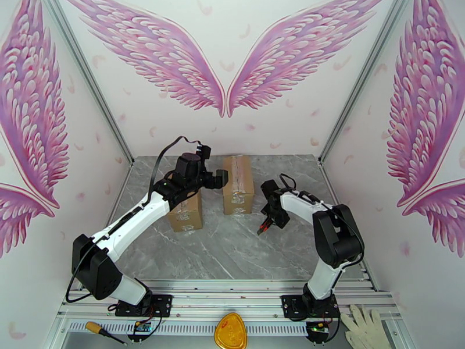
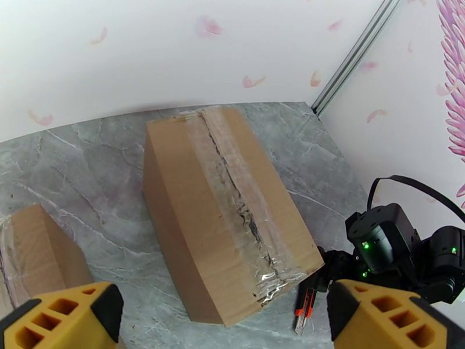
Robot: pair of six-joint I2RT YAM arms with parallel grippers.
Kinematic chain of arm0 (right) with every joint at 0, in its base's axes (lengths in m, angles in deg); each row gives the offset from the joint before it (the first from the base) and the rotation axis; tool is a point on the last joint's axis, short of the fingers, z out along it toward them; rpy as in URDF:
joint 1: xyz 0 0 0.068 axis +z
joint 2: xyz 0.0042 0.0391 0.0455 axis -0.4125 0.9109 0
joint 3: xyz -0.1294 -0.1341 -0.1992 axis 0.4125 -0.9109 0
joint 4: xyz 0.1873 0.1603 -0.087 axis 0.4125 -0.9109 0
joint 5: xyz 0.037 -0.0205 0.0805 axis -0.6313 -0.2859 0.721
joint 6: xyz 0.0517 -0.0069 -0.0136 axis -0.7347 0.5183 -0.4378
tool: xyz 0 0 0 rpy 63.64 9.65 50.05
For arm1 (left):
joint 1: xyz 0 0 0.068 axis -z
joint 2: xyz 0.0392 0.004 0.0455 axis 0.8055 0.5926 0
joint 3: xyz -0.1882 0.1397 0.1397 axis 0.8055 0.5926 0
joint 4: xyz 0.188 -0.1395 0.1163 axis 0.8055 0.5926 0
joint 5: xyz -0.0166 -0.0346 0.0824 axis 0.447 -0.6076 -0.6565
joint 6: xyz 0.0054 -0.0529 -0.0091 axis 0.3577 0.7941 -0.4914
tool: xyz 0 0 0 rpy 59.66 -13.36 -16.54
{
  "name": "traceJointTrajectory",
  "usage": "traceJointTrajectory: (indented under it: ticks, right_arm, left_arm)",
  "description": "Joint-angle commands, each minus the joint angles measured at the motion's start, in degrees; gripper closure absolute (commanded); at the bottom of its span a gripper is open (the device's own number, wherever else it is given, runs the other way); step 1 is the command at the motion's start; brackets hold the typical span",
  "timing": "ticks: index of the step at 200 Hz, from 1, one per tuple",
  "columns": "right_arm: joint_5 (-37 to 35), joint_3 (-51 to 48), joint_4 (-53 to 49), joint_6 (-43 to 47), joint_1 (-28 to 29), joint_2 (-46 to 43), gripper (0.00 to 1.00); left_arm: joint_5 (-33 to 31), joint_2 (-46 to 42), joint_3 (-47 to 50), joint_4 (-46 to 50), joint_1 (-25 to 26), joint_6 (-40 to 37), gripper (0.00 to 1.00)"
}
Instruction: Unpack the express box
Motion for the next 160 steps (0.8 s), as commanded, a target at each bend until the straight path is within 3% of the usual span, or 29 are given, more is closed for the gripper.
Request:
traceJointTrajectory:
  ticks: [1,110,160]
  right_arm:
    - [-0.3,1.7,0.4,-1.4,0.7,1.9,0.33]
    - [-3.2,0.6,1.7,-3.5,1.1,4.5,0.6]
    - [-5.2,-1.5,2.3,-1.8,1.1,-1.6,0.62]
  left_arm:
    - [-1.2,-1.1,0.6,1.2,0.4,-1.1,0.01]
    - [-1.3,-1.6,0.0,2.7,0.5,-2.7,0.01]
    - [2.4,-0.8,-0.6,2.9,0.7,-3.9,0.01]
